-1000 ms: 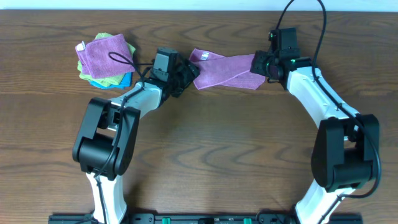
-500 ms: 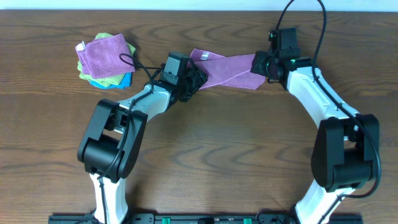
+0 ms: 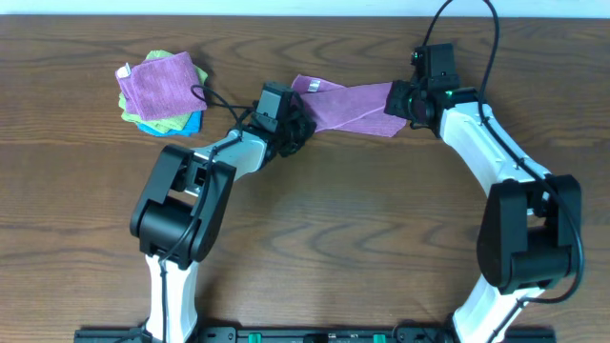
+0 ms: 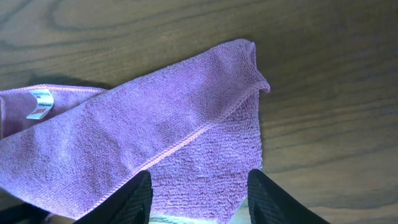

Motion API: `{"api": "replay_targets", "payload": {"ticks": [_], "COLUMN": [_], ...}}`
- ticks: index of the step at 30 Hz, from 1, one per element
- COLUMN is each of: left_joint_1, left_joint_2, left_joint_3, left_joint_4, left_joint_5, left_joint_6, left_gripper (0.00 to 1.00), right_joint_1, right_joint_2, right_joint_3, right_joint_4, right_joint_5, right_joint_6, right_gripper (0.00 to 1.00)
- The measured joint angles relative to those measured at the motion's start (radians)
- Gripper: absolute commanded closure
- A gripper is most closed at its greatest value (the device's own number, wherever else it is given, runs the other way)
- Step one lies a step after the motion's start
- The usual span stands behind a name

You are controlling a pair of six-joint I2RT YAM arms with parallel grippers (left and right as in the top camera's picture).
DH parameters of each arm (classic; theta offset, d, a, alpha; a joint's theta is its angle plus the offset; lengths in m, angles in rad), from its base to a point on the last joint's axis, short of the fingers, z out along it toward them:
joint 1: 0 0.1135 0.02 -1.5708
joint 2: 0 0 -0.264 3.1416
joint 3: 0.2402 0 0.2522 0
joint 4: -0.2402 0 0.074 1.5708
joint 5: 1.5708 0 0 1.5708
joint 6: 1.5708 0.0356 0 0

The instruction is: Fold the cloth

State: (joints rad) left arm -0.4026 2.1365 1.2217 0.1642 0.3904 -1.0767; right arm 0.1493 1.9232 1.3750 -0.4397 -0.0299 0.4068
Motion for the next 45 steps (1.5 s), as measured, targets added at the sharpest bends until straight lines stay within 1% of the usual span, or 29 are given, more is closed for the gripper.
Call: {"api": "replay_targets", "payload": {"ticks": [3, 7, 9, 14, 19, 29, 32, 34, 45], "left_joint_1": [0.001, 0.016, 0.034, 0.089, 0.091, 0.09, 0.09, 0.09, 0.09], "left_joint_2": [0.001, 0.0, -0.011, -0.111, -0.192, -0.192, -0.192, -0.192, -0.192], "left_joint_3": [0.0, 0.0, 0.0, 0.0, 0.0, 0.0, 0.0, 0.0, 0.0], "left_joint_4": [0.005, 0.009, -0.018, -0.11, -0.146, -0.176, -0.187, -0.191, -0.192], "left_joint_5": [0.007, 0.056, 0.078, 0.101, 0.116, 0.151, 0.153, 0.153, 0.155], "left_joint_6": [0.008, 0.073, 0.105, 0.179, 0.214, 0.221, 0.221, 0.221, 0.221], "left_gripper": [0.94, 0.94, 0.94, 0.94, 0.94, 0.94, 0.94, 0.94, 0.94], "right_joint_1": [0.0, 0.0, -0.002, -0.017, -0.042, -0.043, -0.043, -0.043, -0.043], "right_joint_2": [0.0, 0.0, 0.0, 0.0, 0.004, 0.094, 0.106, 0.113, 0.159], "right_joint_3": [0.0, 0.0, 0.0, 0.0, 0.0, 0.0, 0.0, 0.0, 0.0], "right_joint_4": [-0.016, -0.019, -0.018, 0.015, 0.026, 0.05, 0.087, 0.118, 0.2], "right_joint_5": [0.0, 0.004, 0.027, 0.056, 0.055, 0.027, 0.024, 0.023, 0.022], "right_joint_6": [0.0, 0.001, 0.001, 0.005, 0.052, 0.128, 0.135, 0.139, 0.146], "right_gripper": [0.48, 0.44, 0.43, 0.44, 0.45, 0.47, 0.48, 0.51, 0.54]}}
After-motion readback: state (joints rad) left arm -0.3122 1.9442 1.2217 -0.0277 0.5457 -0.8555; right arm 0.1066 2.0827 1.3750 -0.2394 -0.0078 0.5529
